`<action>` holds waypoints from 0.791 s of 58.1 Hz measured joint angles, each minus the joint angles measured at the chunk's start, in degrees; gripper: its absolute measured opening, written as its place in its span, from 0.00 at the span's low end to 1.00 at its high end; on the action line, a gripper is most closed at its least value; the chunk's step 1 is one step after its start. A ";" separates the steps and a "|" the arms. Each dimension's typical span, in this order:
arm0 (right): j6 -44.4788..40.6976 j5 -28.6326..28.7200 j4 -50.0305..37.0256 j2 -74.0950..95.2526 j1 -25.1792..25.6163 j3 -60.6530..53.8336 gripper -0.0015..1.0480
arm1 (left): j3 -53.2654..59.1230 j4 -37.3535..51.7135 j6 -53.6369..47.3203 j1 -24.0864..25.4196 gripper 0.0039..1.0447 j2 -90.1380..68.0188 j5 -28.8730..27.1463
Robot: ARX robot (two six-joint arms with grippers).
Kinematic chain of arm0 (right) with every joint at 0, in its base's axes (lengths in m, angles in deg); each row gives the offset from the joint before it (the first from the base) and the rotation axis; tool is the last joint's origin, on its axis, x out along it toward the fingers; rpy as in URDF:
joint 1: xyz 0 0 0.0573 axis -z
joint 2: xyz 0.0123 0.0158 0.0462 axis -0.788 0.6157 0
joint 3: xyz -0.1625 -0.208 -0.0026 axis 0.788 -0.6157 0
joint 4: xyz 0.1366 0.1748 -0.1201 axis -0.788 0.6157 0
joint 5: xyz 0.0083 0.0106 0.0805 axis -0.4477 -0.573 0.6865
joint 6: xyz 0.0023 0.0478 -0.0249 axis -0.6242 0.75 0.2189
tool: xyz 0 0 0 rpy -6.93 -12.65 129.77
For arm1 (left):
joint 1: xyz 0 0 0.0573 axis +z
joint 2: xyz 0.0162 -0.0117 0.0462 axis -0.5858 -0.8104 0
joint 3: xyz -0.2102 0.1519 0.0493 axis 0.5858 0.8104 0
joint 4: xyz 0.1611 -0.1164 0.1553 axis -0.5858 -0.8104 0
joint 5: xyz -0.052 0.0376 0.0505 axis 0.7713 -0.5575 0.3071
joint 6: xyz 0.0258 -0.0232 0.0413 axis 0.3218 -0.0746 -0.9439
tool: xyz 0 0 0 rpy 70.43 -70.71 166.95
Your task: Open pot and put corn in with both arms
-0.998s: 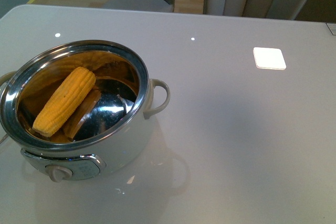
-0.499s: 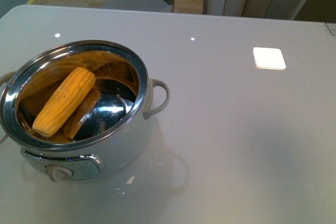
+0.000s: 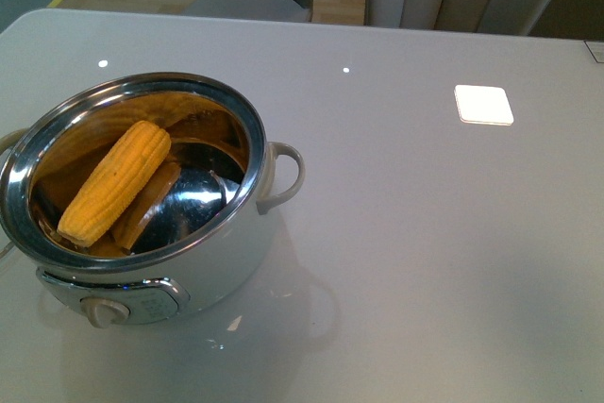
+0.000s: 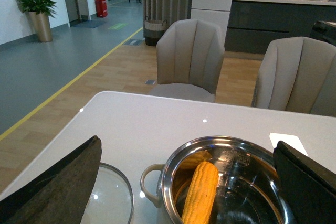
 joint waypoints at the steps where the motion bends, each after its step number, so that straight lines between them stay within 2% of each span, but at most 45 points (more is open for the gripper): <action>1: 0.00 0.00 0.31 -0.28 0.00 0.00 0.02 | 0.00 0.00 0.00 0.00 0.94 0.00 0.02; 46: 0.02 -0.09 17.40 -18.01 0.04 0.00 0.02 | 0.00 0.00 0.00 0.00 0.94 0.00 0.00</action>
